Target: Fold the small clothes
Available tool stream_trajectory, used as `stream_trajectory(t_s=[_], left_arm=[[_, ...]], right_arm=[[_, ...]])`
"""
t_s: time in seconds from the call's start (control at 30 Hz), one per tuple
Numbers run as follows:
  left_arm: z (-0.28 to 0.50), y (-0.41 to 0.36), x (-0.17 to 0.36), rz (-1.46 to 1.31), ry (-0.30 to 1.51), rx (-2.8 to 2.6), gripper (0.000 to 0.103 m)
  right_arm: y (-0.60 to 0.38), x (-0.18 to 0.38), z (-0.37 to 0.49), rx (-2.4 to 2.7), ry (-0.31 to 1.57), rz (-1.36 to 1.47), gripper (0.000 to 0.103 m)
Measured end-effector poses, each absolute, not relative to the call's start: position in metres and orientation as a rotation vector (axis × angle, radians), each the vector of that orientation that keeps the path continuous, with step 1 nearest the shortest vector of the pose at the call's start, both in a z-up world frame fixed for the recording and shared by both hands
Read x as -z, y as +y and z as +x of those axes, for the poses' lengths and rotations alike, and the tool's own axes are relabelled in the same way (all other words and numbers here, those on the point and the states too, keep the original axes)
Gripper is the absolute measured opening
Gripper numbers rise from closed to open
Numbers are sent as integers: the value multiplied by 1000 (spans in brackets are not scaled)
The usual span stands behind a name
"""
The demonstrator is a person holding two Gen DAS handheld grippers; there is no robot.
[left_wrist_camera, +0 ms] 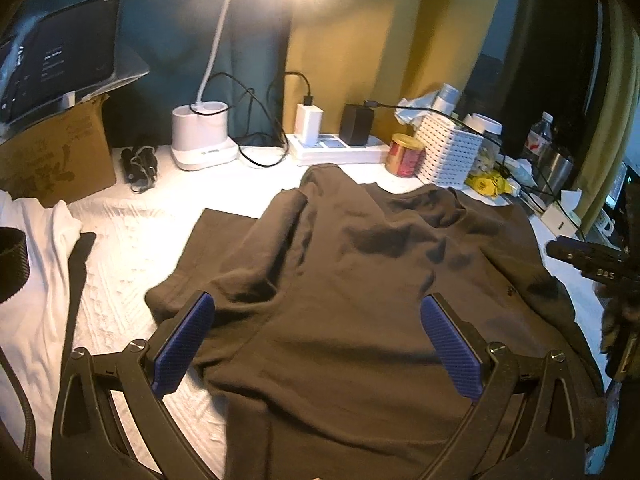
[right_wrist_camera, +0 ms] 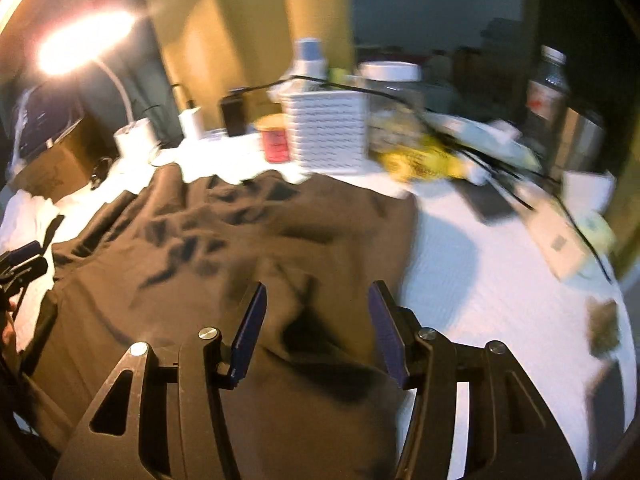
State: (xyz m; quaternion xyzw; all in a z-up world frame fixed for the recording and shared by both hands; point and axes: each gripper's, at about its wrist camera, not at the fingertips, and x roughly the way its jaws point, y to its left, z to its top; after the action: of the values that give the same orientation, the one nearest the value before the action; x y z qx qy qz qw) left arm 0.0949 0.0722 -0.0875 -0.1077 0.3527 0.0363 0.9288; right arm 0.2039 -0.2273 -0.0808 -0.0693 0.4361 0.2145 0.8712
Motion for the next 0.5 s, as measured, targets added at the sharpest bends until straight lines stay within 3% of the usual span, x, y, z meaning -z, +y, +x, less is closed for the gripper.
stream_trajectory(t_s=[0.47, 0.5], left_arm=[[92, 36, 80, -181, 749, -60, 102], [91, 35, 80, -179, 750, -61, 102]], right_arm=[[-253, 114, 173, -537, 1014, -34, 56], [-251, 114, 171, -546, 1003, -44, 51]])
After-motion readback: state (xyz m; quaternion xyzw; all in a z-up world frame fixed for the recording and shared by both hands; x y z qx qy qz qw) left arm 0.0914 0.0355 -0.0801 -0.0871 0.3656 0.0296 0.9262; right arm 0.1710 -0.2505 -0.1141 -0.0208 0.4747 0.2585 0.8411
